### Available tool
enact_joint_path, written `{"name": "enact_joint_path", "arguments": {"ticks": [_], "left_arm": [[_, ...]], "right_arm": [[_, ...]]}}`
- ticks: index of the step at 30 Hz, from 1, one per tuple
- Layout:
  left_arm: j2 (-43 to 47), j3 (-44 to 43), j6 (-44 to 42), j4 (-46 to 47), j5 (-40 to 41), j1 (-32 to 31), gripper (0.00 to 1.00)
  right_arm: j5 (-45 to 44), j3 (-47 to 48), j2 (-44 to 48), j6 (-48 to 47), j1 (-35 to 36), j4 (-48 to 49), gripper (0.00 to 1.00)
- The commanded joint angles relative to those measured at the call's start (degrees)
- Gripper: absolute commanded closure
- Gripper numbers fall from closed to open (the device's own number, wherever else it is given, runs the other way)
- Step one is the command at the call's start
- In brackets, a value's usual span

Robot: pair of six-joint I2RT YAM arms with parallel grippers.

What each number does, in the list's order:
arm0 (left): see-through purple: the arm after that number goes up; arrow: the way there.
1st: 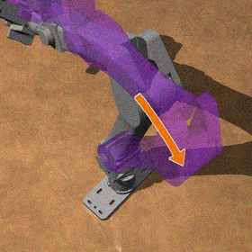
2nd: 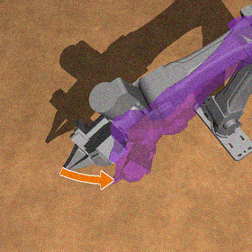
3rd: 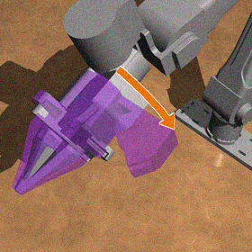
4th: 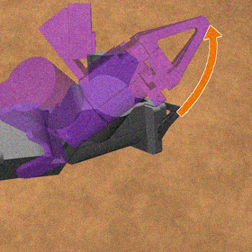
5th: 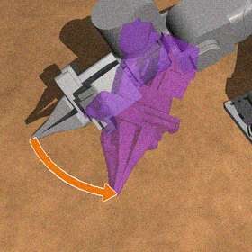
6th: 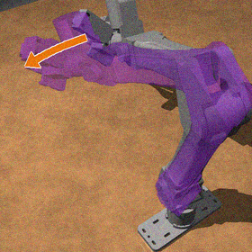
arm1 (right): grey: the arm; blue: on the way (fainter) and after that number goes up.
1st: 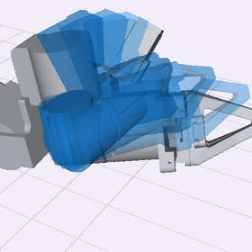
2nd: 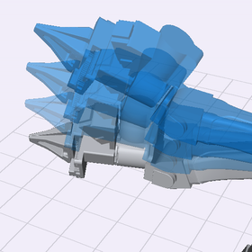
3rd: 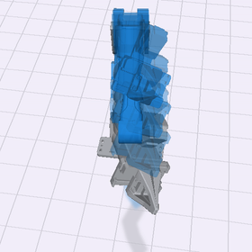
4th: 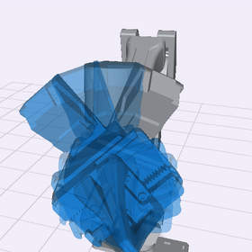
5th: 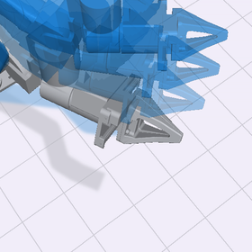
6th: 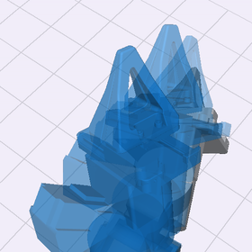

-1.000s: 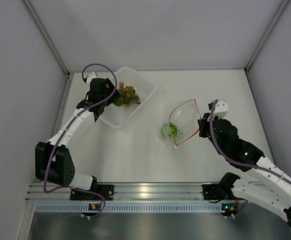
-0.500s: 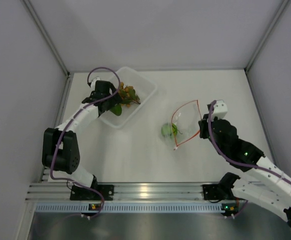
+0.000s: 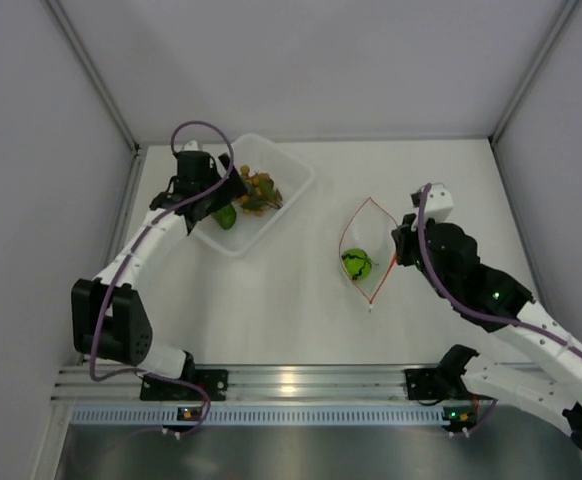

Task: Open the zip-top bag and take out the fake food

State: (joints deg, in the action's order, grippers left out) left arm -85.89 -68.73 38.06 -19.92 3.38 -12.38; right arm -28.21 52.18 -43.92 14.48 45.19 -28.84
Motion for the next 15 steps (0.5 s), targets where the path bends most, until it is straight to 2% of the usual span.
{"name": "enact_joint_path", "arguments": {"ticks": [1, 5, 11, 14, 15], "left_arm": [[7.48, -3.95, -1.76, 0.94, -8.55, -0.01, 0.02], [13.54, -4.66, -2.73, 0.94, -12.77, -1.15, 0.02], [18.55, -7.12, -2.65, 0.94, -25.95, -2.38, 0.06], [20.31, -8.35, -2.38, 1.03, -26.59, -5.98, 0.09], [20.76, -8.52, -2.21, 1.03, -25.88, -8.95, 0.09]], "right_arm": [[2.89, 5.11, -3.35, -0.68, -0.63, -2.79, 1.00], [3.42, 8.54, -8.01, 0.72, -0.63, -5.79, 1.00], [2.63, 11.01, -13.38, 2.65, -0.45, -5.70, 1.00], [4.29, 12.50, -16.28, 3.53, -0.37, -4.57, 1.00], [4.65, 13.20, -16.98, 3.62, -0.28, -4.12, 1.00]]}}
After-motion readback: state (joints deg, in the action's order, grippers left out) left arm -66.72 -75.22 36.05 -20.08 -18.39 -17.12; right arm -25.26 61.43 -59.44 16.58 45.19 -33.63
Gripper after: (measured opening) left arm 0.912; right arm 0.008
